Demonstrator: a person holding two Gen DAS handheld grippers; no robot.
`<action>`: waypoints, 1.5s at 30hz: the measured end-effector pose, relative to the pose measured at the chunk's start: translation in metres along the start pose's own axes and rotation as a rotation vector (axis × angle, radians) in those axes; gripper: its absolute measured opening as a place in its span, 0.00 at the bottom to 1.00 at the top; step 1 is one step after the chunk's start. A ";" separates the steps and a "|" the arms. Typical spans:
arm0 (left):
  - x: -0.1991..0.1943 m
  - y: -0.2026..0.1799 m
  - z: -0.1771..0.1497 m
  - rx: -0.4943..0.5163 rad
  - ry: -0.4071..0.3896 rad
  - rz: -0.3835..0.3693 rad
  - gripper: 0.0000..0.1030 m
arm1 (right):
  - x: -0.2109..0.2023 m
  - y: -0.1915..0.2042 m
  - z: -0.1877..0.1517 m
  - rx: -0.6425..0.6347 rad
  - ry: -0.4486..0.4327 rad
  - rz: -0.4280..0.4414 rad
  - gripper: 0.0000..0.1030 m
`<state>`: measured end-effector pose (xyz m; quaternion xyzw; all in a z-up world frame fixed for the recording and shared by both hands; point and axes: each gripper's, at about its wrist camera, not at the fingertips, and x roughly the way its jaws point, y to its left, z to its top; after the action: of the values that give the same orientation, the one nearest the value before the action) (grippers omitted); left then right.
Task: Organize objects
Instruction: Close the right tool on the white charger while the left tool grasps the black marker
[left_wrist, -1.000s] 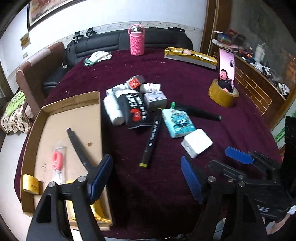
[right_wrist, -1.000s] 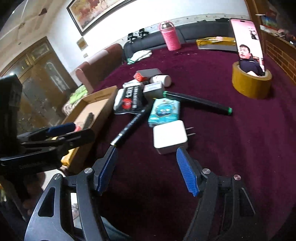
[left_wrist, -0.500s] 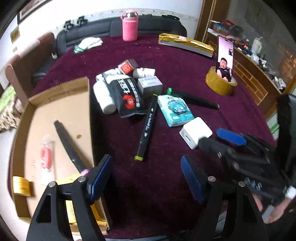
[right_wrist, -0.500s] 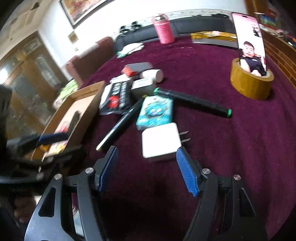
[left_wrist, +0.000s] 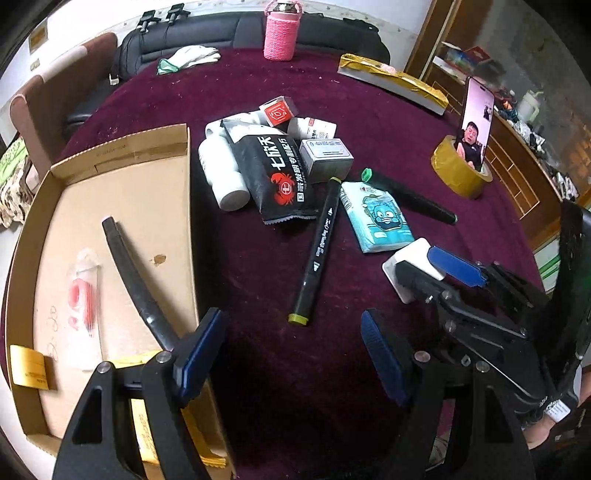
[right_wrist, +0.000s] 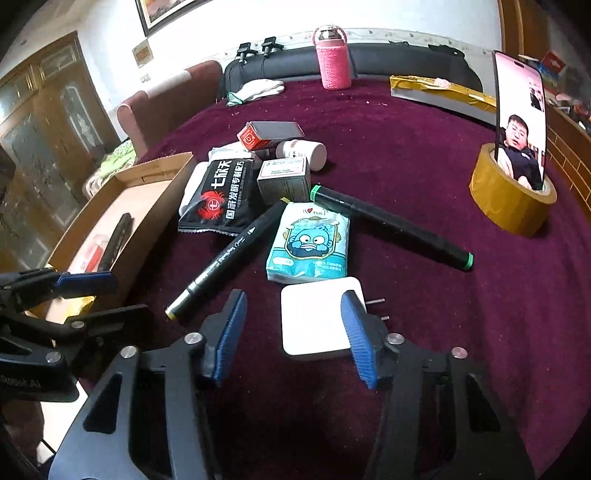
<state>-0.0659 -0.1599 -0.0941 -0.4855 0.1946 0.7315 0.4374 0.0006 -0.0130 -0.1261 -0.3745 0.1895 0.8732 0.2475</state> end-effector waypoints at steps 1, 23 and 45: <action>0.001 0.000 0.001 -0.001 0.004 0.003 0.73 | 0.000 0.001 0.000 -0.011 0.000 -0.031 0.31; 0.024 -0.006 0.036 0.041 0.042 0.049 0.69 | 0.003 -0.017 -0.007 0.002 0.002 0.003 0.59; 0.068 -0.034 0.045 0.188 0.139 0.089 0.13 | -0.014 -0.037 -0.025 0.099 0.005 -0.012 0.49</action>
<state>-0.0716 -0.0792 -0.1289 -0.4830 0.3135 0.6932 0.4335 0.0442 -0.0005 -0.1374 -0.3650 0.2308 0.8604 0.2707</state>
